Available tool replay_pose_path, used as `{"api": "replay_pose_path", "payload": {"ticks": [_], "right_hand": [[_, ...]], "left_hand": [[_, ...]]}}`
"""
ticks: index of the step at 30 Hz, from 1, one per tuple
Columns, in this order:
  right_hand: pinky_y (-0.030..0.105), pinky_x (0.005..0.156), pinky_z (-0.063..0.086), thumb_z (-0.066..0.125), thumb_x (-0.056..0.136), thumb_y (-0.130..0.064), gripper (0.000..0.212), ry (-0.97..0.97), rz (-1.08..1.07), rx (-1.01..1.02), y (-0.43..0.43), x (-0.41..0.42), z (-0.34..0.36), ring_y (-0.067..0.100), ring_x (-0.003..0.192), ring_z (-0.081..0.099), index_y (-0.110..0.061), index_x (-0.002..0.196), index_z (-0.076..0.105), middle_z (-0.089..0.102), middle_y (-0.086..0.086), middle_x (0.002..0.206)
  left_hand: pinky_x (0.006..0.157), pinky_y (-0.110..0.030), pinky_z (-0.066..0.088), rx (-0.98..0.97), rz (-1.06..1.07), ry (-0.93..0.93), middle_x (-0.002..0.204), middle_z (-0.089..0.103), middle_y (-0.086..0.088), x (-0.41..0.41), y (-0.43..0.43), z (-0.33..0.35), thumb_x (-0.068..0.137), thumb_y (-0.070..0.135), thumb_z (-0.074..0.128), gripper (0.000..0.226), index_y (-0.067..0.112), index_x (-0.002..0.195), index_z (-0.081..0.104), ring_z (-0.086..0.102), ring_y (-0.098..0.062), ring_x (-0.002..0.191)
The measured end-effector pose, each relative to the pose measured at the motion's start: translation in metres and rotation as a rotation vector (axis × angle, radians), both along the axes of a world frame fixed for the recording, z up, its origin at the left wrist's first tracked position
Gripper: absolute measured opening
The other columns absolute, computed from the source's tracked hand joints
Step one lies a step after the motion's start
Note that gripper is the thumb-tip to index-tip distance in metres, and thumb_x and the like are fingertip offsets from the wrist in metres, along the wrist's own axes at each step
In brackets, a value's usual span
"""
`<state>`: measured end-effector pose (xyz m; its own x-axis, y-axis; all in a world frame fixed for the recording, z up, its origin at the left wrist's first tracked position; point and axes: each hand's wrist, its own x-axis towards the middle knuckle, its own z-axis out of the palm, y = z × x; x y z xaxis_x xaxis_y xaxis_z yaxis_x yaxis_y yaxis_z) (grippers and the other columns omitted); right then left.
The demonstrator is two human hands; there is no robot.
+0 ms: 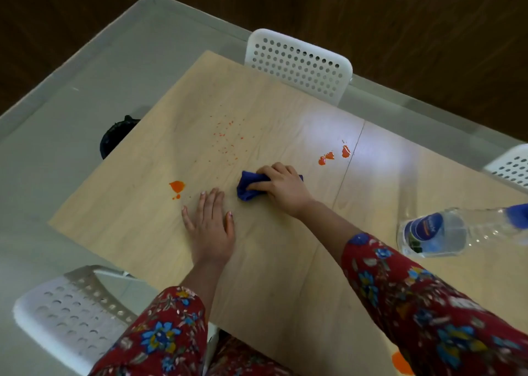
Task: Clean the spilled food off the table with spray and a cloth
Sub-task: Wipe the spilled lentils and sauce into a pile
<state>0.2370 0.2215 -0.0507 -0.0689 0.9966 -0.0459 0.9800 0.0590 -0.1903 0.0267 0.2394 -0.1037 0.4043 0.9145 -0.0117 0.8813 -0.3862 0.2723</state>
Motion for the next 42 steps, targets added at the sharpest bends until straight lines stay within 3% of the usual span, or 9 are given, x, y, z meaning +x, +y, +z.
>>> {"api": "replay_pose_path", "payload": {"ticks": [6, 9, 12, 18, 23, 27, 30, 37, 42], "right_hand": [[0.039, 0.09, 0.038, 0.052, 0.097, -0.019, 0.037, 0.079, -0.136, -0.017, 0.047, -0.002, 0.016, 0.029, 0.114, 0.042, -0.032, 0.13, 0.058, 0.05, 0.004, 0.131], [0.036, 0.082, 0.045, 0.048, 0.098, -0.019, 0.038, 0.304, -0.429, 0.116, 0.018, 0.005, 0.029, 0.027, 0.106, 0.049, -0.024, 0.135, 0.055, 0.051, 0.009, 0.125], [0.027, 0.076, 0.039, 0.048, 0.098, -0.019, 0.04, 0.491, -0.788, 0.072, -0.039, 0.021, 0.026, 0.019, 0.094, 0.051, -0.022, 0.137, 0.049, 0.048, 0.004, 0.12], [0.034, 0.072, 0.051, 0.054, 0.094, -0.029, 0.043, 0.523, -1.182, 0.074, -0.148, 0.029, -0.009, 0.019, 0.087, 0.056, -0.018, 0.135, 0.05, 0.053, 0.008, 0.121], [0.029, 0.081, 0.044, 0.053, 0.096, -0.028, 0.045, 0.51, -1.22, 0.114, -0.103, 0.008, -0.005, 0.019, 0.089, 0.051, -0.016, 0.139, 0.046, 0.044, 0.007, 0.123], [0.034, 0.087, 0.047, 0.05, 0.097, -0.027, 0.039, 0.571, -1.088, 0.088, -0.036, -0.017, 0.001, 0.025, 0.099, 0.057, -0.018, 0.135, 0.049, 0.044, 0.007, 0.124], [0.029, 0.078, 0.047, 0.047, 0.099, -0.023, 0.04, 0.581, -0.949, 0.109, -0.012, -0.036, 0.012, 0.017, 0.09, 0.055, -0.022, 0.139, 0.046, 0.046, 0.002, 0.119], [0.028, 0.076, 0.04, 0.046, 0.098, -0.018, 0.037, 0.367, -0.878, 0.072, -0.102, 0.0, 0.023, 0.024, 0.106, 0.056, -0.02, 0.134, 0.053, 0.055, 0.004, 0.125], [0.031, 0.069, 0.044, 0.052, 0.094, -0.019, 0.035, 0.26, -1.006, -0.059, -0.178, 0.014, 0.026, 0.025, 0.086, 0.058, -0.015, 0.129, 0.053, 0.055, 0.009, 0.116]], "left_hand": [[0.118, -0.049, -0.007, -0.018, -0.009, 0.015, 0.158, 0.027, 0.005, 0.0, 0.001, 0.001, 0.098, 0.044, 0.024, 0.057, 0.021, 0.15, 0.03, 0.01, -0.012, 0.148], [0.118, -0.048, -0.008, -0.02, -0.018, -0.004, 0.157, 0.028, 0.004, 0.001, 0.0, 0.0, 0.097, 0.044, 0.024, 0.058, 0.021, 0.149, 0.032, 0.012, -0.013, 0.148], [0.117, -0.049, -0.001, 0.004, -0.018, -0.021, 0.154, 0.036, 0.001, 0.001, 0.002, -0.003, 0.094, 0.043, 0.026, 0.058, 0.018, 0.145, 0.041, 0.022, -0.016, 0.146], [0.116, -0.045, -0.004, 0.019, -0.022, -0.014, 0.152, 0.038, 0.0, 0.002, 0.002, -0.003, 0.094, 0.041, 0.027, 0.057, 0.016, 0.143, 0.044, 0.025, -0.017, 0.144], [0.117, -0.047, -0.002, 0.025, -0.02, -0.004, 0.154, 0.036, 0.0, 0.002, 0.002, -0.004, 0.094, 0.042, 0.026, 0.059, 0.017, 0.145, 0.041, 0.023, -0.017, 0.145], [0.117, -0.048, -0.002, 0.014, -0.021, 0.011, 0.155, 0.032, 0.001, 0.001, 0.004, -0.004, 0.095, 0.043, 0.025, 0.059, 0.018, 0.147, 0.037, 0.019, -0.016, 0.147], [0.118, -0.048, -0.004, -0.004, -0.026, 0.021, 0.158, 0.027, 0.001, 0.001, 0.002, -0.002, 0.098, 0.043, 0.025, 0.057, 0.02, 0.15, 0.031, 0.014, -0.015, 0.148], [0.116, -0.049, 0.003, 0.046, -0.05, -0.058, 0.15, 0.042, -0.004, 0.002, 0.003, -0.004, 0.093, 0.039, 0.03, 0.056, 0.014, 0.14, 0.047, 0.029, -0.021, 0.142], [0.115, -0.052, 0.006, 0.063, -0.066, -0.103, 0.147, 0.045, -0.005, 0.002, 0.002, -0.005, 0.092, 0.037, 0.031, 0.054, 0.013, 0.137, 0.05, 0.032, -0.022, 0.141]]}}
